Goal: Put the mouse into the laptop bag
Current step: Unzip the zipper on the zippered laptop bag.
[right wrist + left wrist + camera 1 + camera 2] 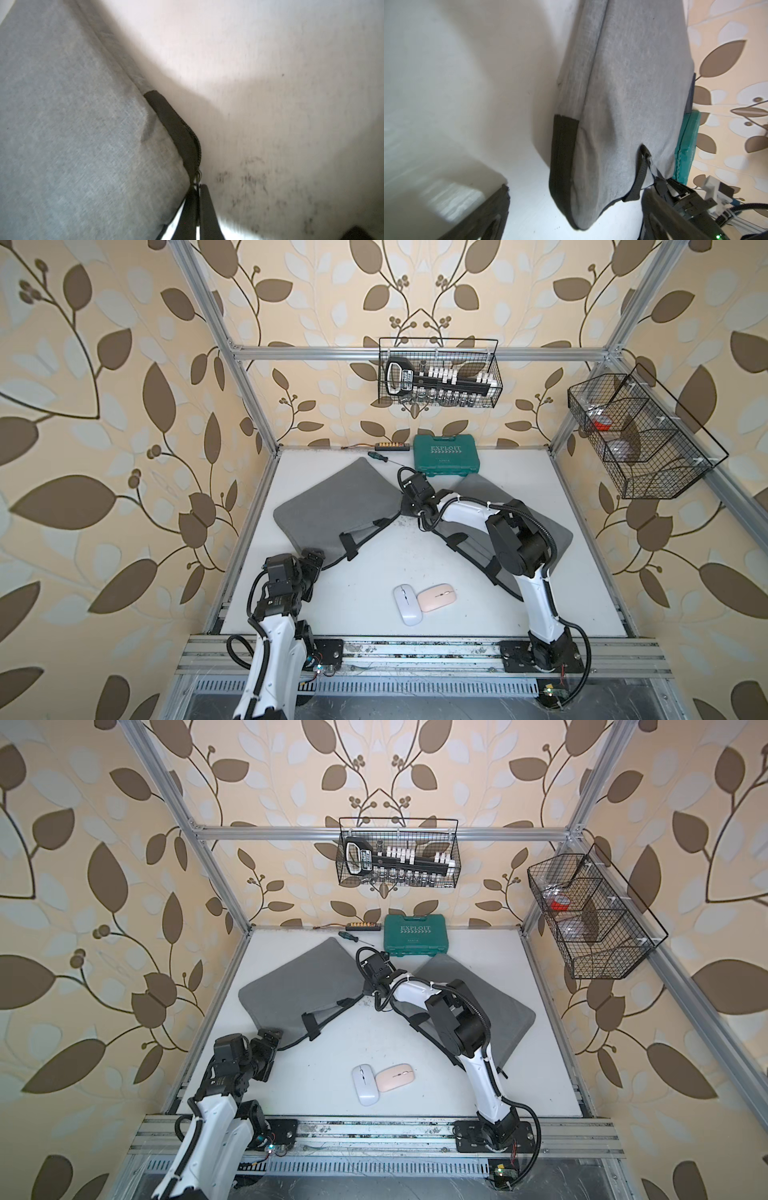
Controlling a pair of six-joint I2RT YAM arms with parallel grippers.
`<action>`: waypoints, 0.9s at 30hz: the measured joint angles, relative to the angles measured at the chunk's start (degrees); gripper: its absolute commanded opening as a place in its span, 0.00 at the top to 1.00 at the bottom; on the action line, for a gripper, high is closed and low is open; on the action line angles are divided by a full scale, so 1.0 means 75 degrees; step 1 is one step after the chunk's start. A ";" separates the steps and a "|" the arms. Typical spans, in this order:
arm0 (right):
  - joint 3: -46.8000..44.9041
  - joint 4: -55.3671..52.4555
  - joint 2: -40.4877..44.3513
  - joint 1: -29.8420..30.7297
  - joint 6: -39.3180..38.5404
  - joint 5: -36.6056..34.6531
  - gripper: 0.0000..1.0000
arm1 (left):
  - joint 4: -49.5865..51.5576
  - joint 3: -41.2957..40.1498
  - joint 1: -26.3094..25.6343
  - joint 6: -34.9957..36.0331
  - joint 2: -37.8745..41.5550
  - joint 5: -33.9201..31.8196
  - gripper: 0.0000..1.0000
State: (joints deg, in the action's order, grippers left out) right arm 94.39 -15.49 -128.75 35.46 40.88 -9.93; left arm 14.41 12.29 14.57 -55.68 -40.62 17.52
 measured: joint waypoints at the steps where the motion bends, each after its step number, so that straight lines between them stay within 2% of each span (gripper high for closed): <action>1: 0.0294 -0.0137 -0.0149 -0.0064 -0.0050 0.0017 1.00 | -0.0227 0.0166 0.0000 0.0055 -0.0513 0.0087 0.01; 6: 0.1507 -0.0705 -0.0717 -0.0248 -0.0239 0.0067 1.00 | -0.1801 0.0428 0.0000 0.0114 -0.2075 0.0656 0.01; 8: 0.1641 -0.0819 -0.0775 -0.0251 -0.0239 0.0087 1.00 | -0.2299 0.0428 -0.0003 0.0087 -0.2401 0.0752 0.06; 10: 0.1647 -0.0912 -0.0775 -0.0236 -0.0221 0.0117 1.00 | -0.2640 0.0425 -0.0044 0.0093 -0.2672 0.0784 0.21; 15: 0.1145 -0.0714 -0.0673 -0.0087 0.0026 0.0152 1.00 | -0.3034 0.0265 -0.0428 -0.0070 -0.3110 0.0455 0.74; 16: 0.0965 -0.0659 -0.0606 -0.0003 0.0122 0.0108 1.00 | -0.3060 0.0242 -0.0624 -0.0117 -0.3124 0.0277 0.79; 22: 0.0248 -0.0743 -0.0052 0.0702 0.0979 -0.0134 1.00 | -0.3421 0.0114 -0.1649 -0.0667 -0.2917 -0.0627 0.87; 27: -0.0341 -0.0606 0.0332 0.1478 0.1460 0.0175 1.00 | -0.3386 -0.0067 -0.2005 -0.0991 -0.2556 -0.1003 0.87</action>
State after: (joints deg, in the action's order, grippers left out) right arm 91.83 -20.03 -126.26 46.54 51.83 -8.62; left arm -10.98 11.79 -0.47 -63.11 -59.79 10.00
